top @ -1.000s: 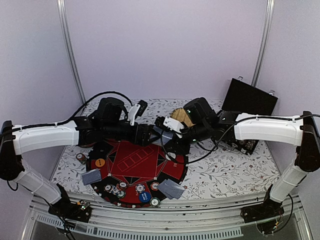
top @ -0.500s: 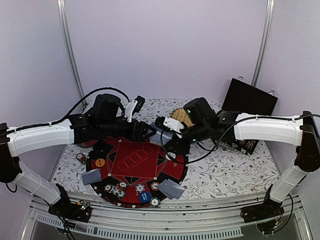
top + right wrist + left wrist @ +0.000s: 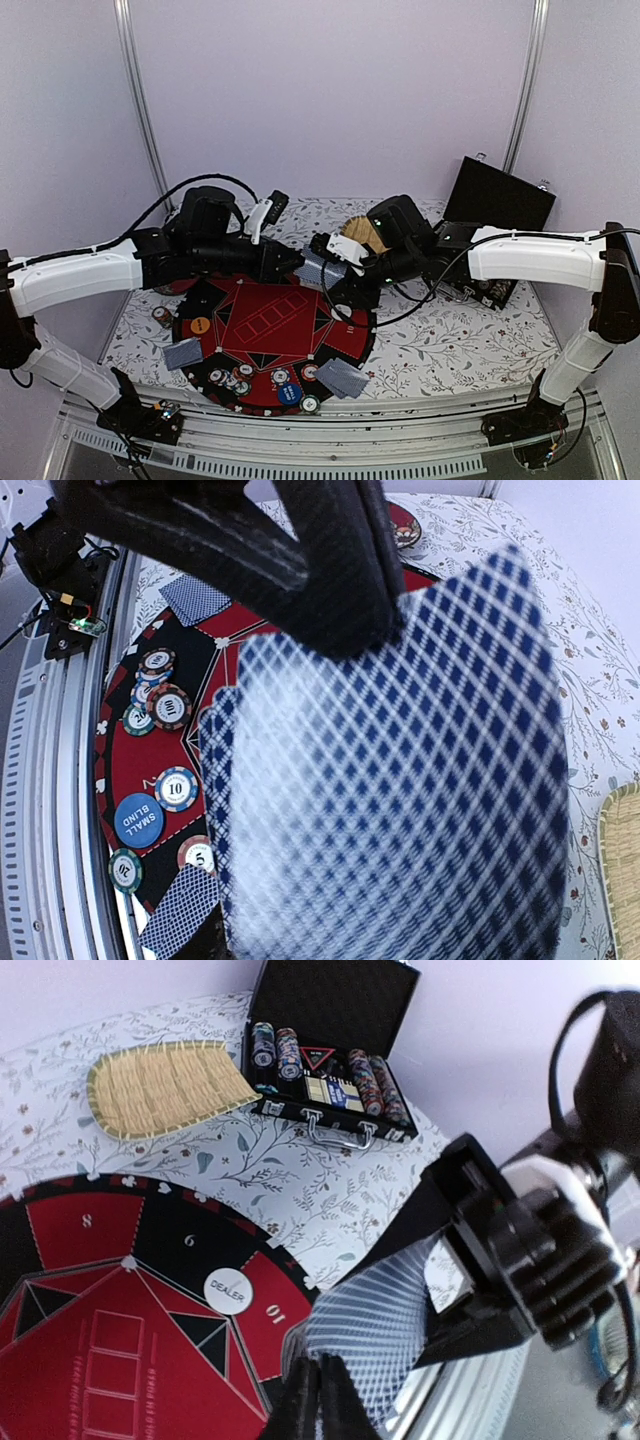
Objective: Distribute texas hold em gaming equipment
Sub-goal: Pick up the poker card from the face-down deck piles, then place the poker card in the community card area.
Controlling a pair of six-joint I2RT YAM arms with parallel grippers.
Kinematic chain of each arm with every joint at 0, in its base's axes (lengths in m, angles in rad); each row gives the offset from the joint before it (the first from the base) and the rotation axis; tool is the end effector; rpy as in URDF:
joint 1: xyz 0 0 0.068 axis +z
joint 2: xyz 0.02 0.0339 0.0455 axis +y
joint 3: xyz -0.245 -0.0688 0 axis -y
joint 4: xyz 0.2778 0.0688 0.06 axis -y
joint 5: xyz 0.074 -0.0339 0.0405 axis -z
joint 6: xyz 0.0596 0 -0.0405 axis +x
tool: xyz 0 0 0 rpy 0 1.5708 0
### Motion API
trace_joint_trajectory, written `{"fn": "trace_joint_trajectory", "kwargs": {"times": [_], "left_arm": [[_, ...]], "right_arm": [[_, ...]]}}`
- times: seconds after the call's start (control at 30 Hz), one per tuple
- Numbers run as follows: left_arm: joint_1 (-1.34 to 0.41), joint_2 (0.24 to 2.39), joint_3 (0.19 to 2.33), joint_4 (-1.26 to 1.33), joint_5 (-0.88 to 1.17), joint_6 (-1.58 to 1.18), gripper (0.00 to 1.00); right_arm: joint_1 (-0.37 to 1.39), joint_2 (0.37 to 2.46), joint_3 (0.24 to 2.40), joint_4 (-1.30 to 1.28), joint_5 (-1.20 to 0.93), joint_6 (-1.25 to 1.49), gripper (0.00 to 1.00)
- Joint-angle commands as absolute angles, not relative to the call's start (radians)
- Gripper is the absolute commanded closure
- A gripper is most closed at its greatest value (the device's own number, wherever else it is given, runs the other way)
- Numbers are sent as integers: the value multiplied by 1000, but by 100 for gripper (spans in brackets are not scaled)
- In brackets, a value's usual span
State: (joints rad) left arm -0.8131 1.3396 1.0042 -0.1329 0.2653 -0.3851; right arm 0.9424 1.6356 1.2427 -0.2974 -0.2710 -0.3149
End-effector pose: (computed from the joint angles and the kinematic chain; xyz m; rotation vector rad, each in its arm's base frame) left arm 0.2383 -0.2746 0.2578 0.6352 2.0840 -0.9921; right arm 0.2321 0.3466 0.2234 -1.4761 1.7783 0.6344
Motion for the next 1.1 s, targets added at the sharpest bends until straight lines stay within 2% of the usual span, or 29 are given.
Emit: {"fn": "trace_joint_trajectory", "kwargs": {"times": [0.0,0.47,0.83,0.97,1.07], "left_arm": [[-805,1325,996,-118,312,-379,100],[-783,1212,995,-113,351,-360,100],[-654,1114,1142,-571,64,-259,100],[-650,1180,1147,-722,-135,-182,100],[-655,1258,1093,-737,-259,-185,100]], "right_arm": [[947,1615,1240,-274,-259,-325,56],[902,1612,1191,-259,-252,-330,57],[840,1605,1156,-253,-255,-321,57],[837,1593,1152,-254,-253,-329,57],[836,1582,1150,-256,-252,-332,57]]}}
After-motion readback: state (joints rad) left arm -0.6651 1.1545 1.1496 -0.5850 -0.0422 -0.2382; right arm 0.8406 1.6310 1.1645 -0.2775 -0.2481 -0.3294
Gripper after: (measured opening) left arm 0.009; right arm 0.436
